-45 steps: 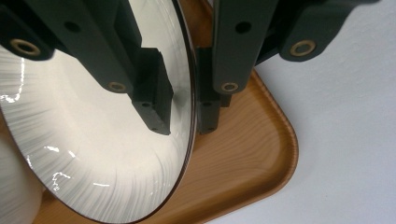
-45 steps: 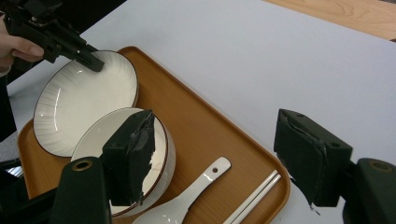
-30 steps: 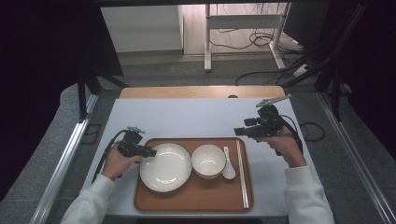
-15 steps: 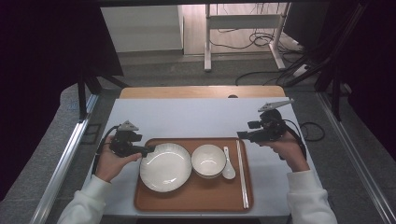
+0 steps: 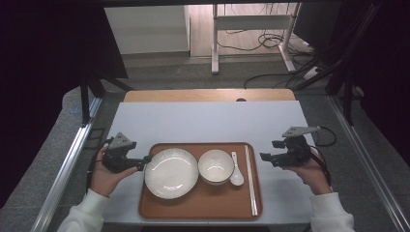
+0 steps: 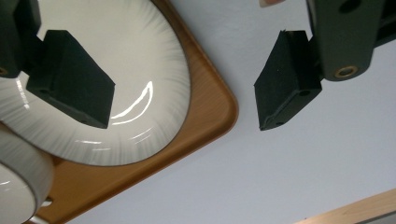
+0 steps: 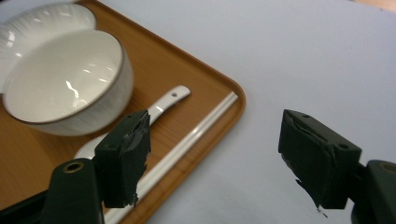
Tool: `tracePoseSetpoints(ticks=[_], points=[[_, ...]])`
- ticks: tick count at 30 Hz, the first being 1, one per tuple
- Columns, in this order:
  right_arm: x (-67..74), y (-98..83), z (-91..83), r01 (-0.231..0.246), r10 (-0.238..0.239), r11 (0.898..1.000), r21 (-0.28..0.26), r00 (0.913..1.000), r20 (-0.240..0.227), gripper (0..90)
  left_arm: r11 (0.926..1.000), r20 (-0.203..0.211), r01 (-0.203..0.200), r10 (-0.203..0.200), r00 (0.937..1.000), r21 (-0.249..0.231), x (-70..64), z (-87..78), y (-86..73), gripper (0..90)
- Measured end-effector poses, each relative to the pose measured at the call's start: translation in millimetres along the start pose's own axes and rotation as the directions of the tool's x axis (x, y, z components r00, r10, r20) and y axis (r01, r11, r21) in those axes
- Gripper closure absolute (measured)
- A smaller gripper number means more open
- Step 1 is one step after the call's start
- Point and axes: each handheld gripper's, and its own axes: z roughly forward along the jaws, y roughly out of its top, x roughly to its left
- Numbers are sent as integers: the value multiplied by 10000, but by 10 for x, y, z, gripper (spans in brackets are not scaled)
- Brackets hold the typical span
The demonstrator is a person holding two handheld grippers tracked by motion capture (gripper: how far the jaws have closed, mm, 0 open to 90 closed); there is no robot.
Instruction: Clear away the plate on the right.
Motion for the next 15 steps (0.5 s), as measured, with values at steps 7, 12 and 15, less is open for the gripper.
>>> tracePoseSetpoints(ticks=[7, 12, 15], points=[[26, 7, -22, 161, -162, 9998, -66, 9998, -87, 234, 9999, 64, 11, -12, 10000, 103, 19, 67, -2, 182], [4, -6, -19, 134, -135, 9998, -114, 9999, -99, 212, 9998, -105, 141, -140, 9998, 124, 51, 125, 3, 169], [-22, -7, 4, 177, -176, 9997, -148, 9998, 87, 205, 9996, -282, 266, -264, 9993, 67, 89, 134, 2, 172]])
